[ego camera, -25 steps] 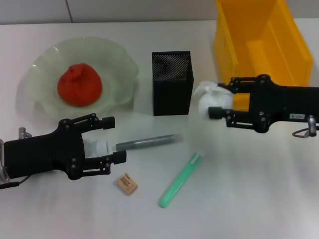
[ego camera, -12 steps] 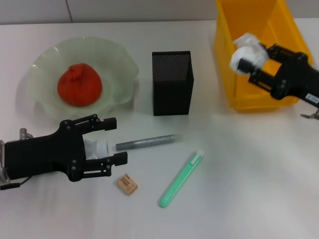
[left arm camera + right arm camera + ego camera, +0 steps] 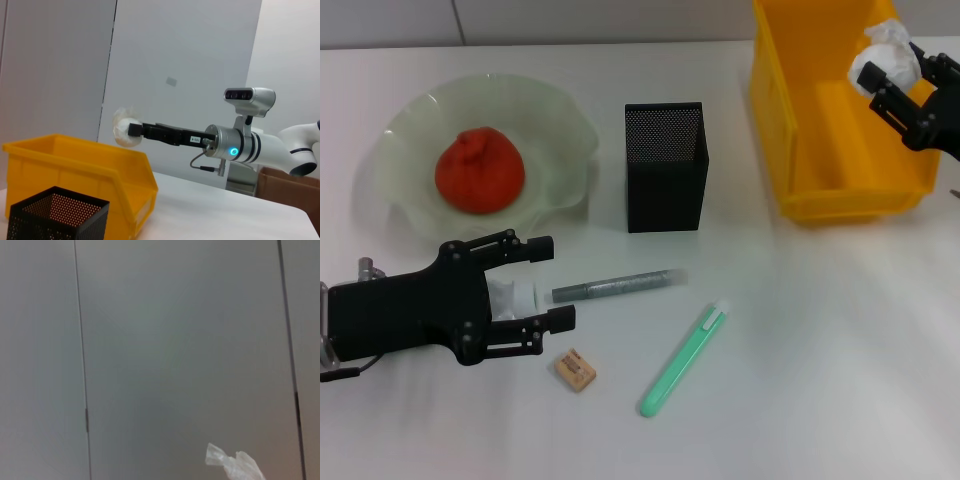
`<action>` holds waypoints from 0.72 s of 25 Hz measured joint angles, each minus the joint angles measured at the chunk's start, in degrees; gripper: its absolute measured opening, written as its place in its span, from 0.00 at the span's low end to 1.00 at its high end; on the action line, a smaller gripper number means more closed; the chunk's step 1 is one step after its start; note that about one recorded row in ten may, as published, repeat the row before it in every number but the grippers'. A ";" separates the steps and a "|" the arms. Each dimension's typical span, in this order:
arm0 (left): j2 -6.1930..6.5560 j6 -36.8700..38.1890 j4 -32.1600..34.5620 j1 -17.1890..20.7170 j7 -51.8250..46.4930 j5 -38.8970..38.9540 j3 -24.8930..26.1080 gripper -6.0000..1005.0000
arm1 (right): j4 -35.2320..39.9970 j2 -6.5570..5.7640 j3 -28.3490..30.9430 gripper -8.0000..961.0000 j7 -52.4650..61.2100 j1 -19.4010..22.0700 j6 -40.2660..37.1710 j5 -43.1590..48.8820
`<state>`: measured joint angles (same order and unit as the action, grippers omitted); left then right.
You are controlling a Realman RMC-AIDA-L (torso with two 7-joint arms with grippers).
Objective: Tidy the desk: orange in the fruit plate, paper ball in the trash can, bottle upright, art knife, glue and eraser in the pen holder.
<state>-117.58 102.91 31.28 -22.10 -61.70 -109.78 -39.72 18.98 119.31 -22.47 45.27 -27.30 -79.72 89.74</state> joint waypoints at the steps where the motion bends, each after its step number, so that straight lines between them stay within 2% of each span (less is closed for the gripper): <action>1: 0.00 0.00 0.00 0.00 0.00 0.00 0.00 0.82 | 0.00 0.00 0.00 0.68 0.00 0.00 0.00 0.00; 6: 0.06 0.11 0.00 -0.11 0.00 0.00 0.00 0.82 | -2.73 0.03 -0.13 0.69 -5.52 -0.10 0.30 -5.40; 10: 0.13 0.11 0.00 -0.13 0.00 0.00 0.00 0.82 | -2.94 0.04 -0.28 0.70 -5.71 -0.28 0.79 -6.06; 18: 0.16 0.20 0.00 -0.14 0.00 0.00 0.00 0.82 | -3.24 0.05 0.01 0.85 -5.27 -0.54 0.46 -7.17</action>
<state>-117.42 103.10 31.29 -22.24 -61.70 -109.78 -39.73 15.74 119.36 -22.45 40.00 -27.84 -79.26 82.57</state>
